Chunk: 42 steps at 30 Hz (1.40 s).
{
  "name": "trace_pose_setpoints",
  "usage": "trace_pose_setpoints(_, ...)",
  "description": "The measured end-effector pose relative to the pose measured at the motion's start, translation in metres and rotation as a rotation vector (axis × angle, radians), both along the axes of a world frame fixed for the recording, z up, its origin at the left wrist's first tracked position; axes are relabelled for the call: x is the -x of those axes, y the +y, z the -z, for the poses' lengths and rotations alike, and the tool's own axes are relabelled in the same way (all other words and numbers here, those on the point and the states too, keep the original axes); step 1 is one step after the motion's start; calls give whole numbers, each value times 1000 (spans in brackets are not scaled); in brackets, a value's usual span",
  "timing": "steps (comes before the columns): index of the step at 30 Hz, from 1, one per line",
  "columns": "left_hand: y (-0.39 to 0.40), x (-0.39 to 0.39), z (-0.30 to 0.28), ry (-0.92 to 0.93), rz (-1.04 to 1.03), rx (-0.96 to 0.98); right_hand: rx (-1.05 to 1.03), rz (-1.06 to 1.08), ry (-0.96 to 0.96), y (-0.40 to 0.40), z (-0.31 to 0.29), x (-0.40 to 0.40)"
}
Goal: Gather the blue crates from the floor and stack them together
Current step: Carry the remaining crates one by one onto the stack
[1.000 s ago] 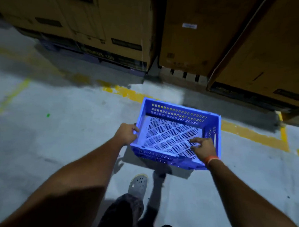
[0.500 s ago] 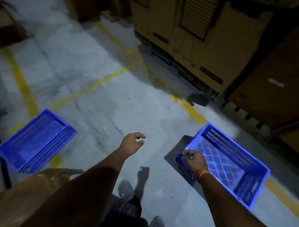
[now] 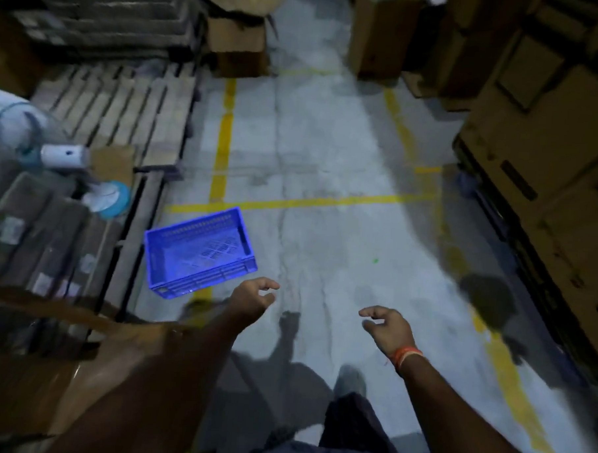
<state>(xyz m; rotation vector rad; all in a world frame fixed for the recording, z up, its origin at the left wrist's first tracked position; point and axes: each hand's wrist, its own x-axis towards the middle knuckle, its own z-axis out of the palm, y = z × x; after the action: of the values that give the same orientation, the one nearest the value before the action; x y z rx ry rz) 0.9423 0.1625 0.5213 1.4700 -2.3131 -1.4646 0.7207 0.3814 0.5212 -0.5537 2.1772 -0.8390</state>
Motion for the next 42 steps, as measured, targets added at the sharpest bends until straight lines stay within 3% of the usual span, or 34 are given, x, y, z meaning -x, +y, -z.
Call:
trace_pose_setpoints(7,-108,30,22,-95,-181,5,-45,-305,15,-164,23,88)
trace_pose_setpoints(11,-149,40,9,-49,-321,-27,-65,-486,28,-253,25,111)
trace_pose_setpoints(18,-231,8,6,-84,-544,-32,-49,-694,-1,-395,29,90)
trace_pose_setpoints(24,-323,-25,47,-123,-534,-50,-165,-738,29,-487,69,58)
trace_pose_setpoints(31,-441,-68,171,-205,-489,-32,-235,-673,67,-595,171,-1)
trace_pose_setpoints(36,-493,-97,303,-261,-509,13,-183,-627,112,-653,316,-34)
trace_pose_setpoints(42,-518,-133,458,-408,-612,45,-301,-572,183,-700,469,-35)
